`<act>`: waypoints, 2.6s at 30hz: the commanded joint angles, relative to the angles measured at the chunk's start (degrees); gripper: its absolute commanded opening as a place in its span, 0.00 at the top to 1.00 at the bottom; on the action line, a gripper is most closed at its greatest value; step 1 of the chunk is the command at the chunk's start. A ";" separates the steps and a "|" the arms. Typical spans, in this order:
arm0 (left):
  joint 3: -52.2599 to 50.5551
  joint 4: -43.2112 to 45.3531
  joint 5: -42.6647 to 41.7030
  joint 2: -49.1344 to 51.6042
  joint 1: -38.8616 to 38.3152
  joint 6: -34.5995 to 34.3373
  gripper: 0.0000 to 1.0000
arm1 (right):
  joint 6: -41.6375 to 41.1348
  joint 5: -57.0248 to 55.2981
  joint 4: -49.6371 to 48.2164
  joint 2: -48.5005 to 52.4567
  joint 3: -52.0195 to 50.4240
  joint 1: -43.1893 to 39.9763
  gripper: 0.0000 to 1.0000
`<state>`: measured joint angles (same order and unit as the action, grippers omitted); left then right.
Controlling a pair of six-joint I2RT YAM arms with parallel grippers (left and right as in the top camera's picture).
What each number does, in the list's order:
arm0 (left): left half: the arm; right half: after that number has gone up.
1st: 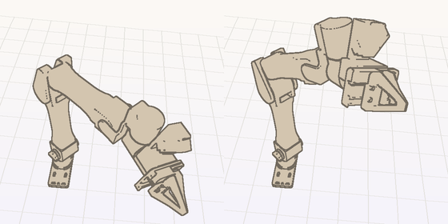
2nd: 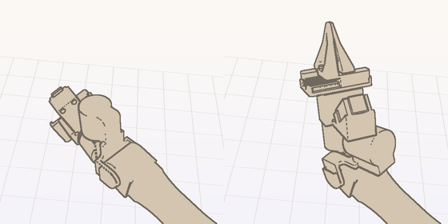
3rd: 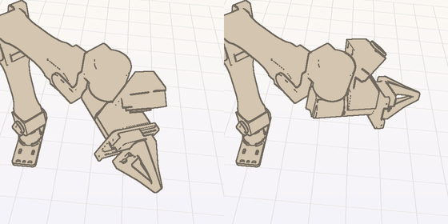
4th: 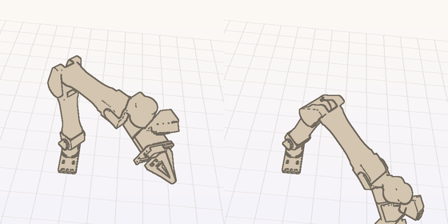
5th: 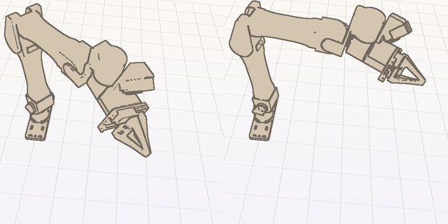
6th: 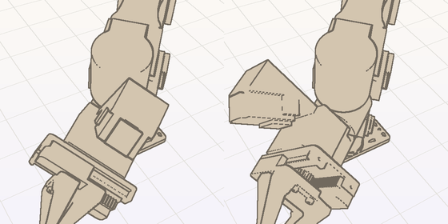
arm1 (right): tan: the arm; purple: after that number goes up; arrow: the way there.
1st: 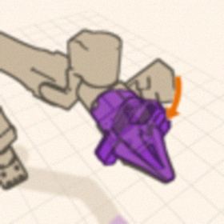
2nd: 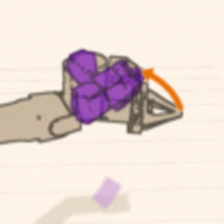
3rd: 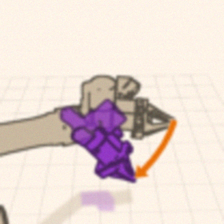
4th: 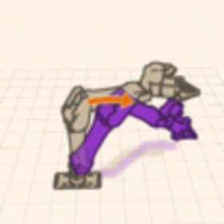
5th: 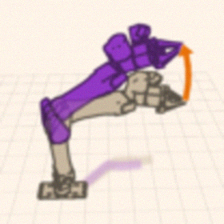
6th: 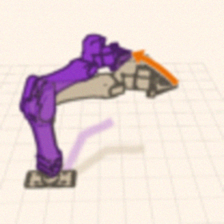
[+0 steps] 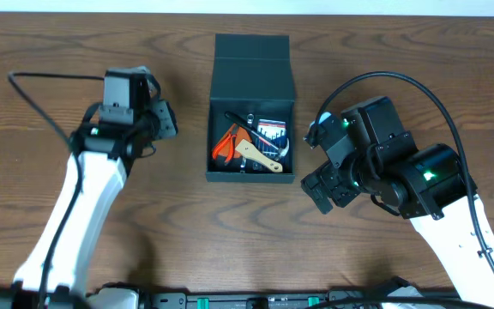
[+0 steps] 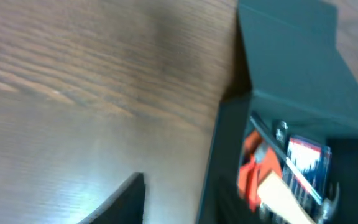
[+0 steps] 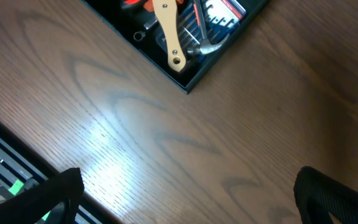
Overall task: Pack container
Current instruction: 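Raise both grippers to the box lid's top edge on either side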
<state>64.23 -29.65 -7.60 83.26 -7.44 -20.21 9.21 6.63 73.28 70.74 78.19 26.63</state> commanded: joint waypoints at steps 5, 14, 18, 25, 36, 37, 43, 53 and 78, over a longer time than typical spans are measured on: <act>0.57 5.99 -2.34 8.28 0.90 -1.46 0.94 | -0.81 0.02 -0.42 -0.24 0.11 -0.57 0.01; 0.57 11.76 -10.73 8.96 0.90 1.57 0.94 | -0.85 2.03 -8.57 -0.24 0.11 -0.57 0.01; 0.57 16.50 -11.43 10.60 0.90 1.75 0.94 | -3.39 6.91 -18.99 0.79 -0.57 -0.57 0.01; 3.78 19.71 -14.29 17.46 0.92 1.70 0.94 | -8.22 6.67 -29.33 11.04 -2.03 -3.98 0.99; 23.41 14.93 -16.61 34.60 1.51 1.75 0.94 | -21.53 17.44 -45.59 29.20 -2.03 -17.94 0.99; 25.68 14.16 -18.12 36.59 1.88 1.70 0.94 | -22.80 19.50 -47.36 31.08 -2.01 -18.99 0.99; 34.23 10.27 -23.67 44.92 4.22 -0.90 0.95 | -30.91 31.52 -58.90 42.86 -2.01 -23.54 0.99; 34.58 9.07 -29.57 50.23 4.59 -2.99 0.94 | -41.94 39.39 -72.48 54.53 -2.01 -23.82 0.99; 34.91 19.71 -43.01 50.36 3.80 -4.26 0.94 | -50.93 48.83 -101.22 61.42 -2.01 -21.40 0.99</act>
<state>97.54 -12.23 -44.14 133.43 -4.82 -23.86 -41.56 50.39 -25.71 131.79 76.09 4.47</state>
